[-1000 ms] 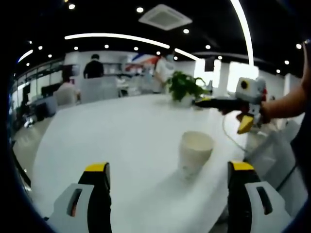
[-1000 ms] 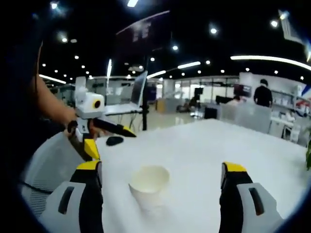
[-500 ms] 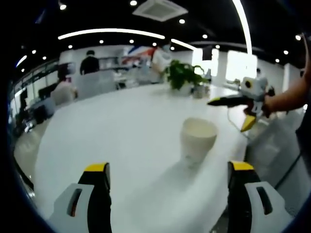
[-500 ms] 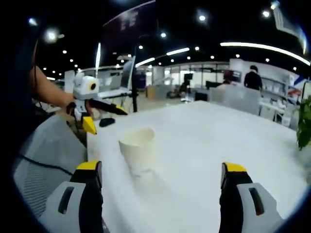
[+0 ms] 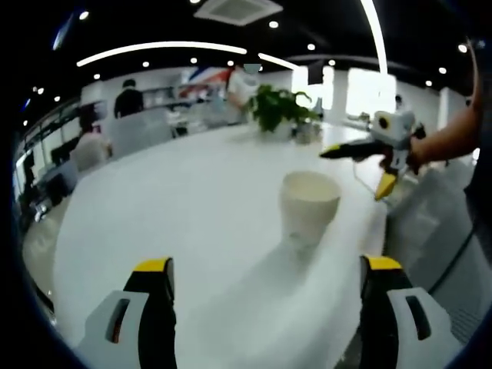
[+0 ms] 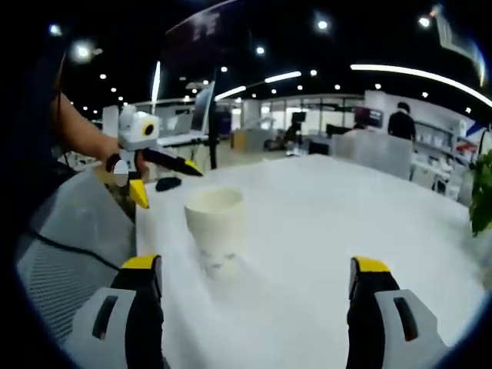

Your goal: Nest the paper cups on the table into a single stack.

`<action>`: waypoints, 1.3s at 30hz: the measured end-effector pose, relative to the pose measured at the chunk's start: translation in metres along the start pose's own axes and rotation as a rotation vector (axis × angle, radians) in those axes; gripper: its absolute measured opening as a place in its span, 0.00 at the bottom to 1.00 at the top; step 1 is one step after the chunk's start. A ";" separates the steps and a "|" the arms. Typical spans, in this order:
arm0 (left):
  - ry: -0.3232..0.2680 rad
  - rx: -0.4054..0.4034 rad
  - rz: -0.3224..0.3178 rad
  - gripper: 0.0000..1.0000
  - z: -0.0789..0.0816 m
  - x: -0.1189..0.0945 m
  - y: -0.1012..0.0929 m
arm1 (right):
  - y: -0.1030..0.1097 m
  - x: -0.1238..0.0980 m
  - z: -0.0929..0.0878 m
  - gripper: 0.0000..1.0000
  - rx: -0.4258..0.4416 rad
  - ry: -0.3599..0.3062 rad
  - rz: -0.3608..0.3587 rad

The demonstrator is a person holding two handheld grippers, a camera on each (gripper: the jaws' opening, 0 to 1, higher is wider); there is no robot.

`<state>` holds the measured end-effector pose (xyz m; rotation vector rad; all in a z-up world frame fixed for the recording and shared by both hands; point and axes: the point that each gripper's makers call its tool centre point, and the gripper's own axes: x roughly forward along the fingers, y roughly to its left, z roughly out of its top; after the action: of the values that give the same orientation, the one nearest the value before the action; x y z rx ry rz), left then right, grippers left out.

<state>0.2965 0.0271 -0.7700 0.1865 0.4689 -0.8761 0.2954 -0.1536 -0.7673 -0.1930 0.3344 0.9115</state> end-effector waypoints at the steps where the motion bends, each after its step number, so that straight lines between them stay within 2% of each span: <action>1: 0.004 0.003 -0.004 0.98 -0.001 0.002 0.000 | 0.000 0.001 0.000 0.99 -0.002 0.002 0.001; 10: 0.032 0.057 -0.044 0.97 -0.002 0.022 -0.002 | 0.001 0.017 -0.005 0.87 -0.029 0.034 0.035; 13: 0.039 0.072 -0.057 0.94 0.000 0.028 -0.004 | 0.007 0.024 -0.007 0.82 -0.029 0.053 0.070; 17: 0.044 0.087 -0.096 0.91 0.004 0.038 -0.008 | 0.015 0.032 -0.005 0.80 -0.048 0.067 0.110; 20: 0.056 0.110 -0.106 0.83 0.005 0.045 -0.009 | 0.019 0.038 -0.008 0.74 -0.051 0.086 0.141; 24: 0.063 0.119 -0.140 0.78 0.007 0.052 -0.012 | 0.024 0.044 -0.008 0.64 -0.056 0.104 0.169; 26: 0.082 0.154 -0.162 0.69 0.003 0.057 -0.014 | 0.025 0.047 -0.008 0.61 -0.074 0.113 0.181; 28: 0.079 0.156 -0.176 0.64 0.004 0.060 -0.017 | 0.025 0.050 -0.008 0.57 -0.076 0.121 0.187; 33: 0.087 0.157 -0.198 0.59 0.003 0.067 -0.022 | 0.026 0.053 -0.009 0.54 -0.073 0.128 0.201; 36: 0.084 0.154 -0.220 0.56 0.005 0.070 -0.028 | 0.026 0.055 -0.012 0.47 -0.044 0.145 0.214; 39: 0.086 0.149 -0.235 0.54 0.006 0.073 -0.032 | 0.026 0.059 -0.013 0.47 -0.036 0.153 0.214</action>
<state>0.3141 -0.0457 -0.7985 0.3113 0.5130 -1.1379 0.3054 -0.0981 -0.8017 -0.2642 0.4881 1.1178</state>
